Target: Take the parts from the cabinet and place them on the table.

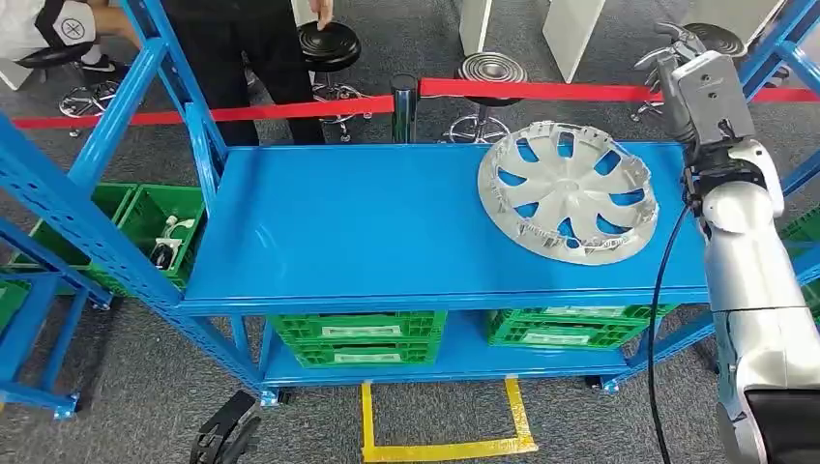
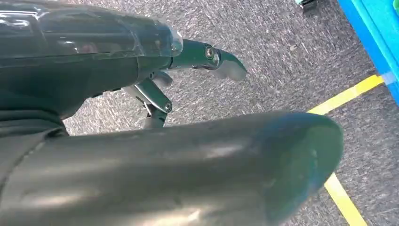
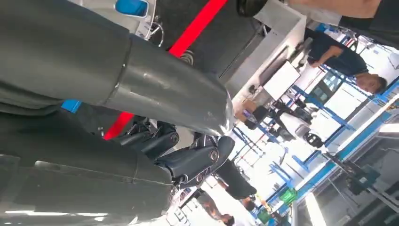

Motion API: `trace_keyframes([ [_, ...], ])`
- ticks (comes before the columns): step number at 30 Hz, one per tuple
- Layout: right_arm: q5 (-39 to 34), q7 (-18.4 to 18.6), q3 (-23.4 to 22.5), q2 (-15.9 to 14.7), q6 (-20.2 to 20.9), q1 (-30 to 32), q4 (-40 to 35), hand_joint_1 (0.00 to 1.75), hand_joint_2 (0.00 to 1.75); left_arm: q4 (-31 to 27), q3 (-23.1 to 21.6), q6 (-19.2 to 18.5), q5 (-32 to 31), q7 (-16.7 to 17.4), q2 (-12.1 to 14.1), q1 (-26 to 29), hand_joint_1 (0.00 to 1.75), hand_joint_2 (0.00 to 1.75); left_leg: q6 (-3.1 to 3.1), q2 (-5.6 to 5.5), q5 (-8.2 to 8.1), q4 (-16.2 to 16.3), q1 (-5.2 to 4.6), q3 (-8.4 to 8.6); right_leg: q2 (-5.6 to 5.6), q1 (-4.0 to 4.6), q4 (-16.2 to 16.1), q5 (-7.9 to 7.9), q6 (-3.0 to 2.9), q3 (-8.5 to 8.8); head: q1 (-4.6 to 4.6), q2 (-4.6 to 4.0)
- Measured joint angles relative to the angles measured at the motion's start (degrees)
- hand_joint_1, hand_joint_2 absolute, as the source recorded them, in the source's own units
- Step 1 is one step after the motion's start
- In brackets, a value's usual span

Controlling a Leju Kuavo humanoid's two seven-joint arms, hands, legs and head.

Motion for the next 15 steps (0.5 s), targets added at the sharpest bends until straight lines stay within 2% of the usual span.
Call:
trace_keyframes([
  [13,0.0,0.0,0.0,0.0,0.0,0.2,-0.3,1.75,0.00,0.0,0.0,0.0,0.0,0.0,-0.1,0.0,0.00,0.00,0.00,0.04,0.00,0.0,0.00,0.00,0.00,0.00,0.0,0.00,0.00,0.00,0.00,0.00],
  [14,0.0,0.0,0.0,0.0,0.0,0.2,-0.3,0.00,0.00,0.0,0.0,0.0,0.0,0.0,-0.1,0.0,0.00,0.00,0.00,0.04,0.00,0.0,0.00,0.00,0.00,0.00,0.0,0.00,0.00,0.00,0.00,0.00],
  [15,0.0,0.0,0.0,0.0,0.0,0.2,-0.3,0.00,0.00,0.0,0.0,0.0,0.0,0.0,-0.1,0.0,0.00,0.00,0.00,0.05,0.00,0.0,0.00,0.00,0.00,0.00,0.0,0.00,0.00,0.00,0.00,0.00],
])
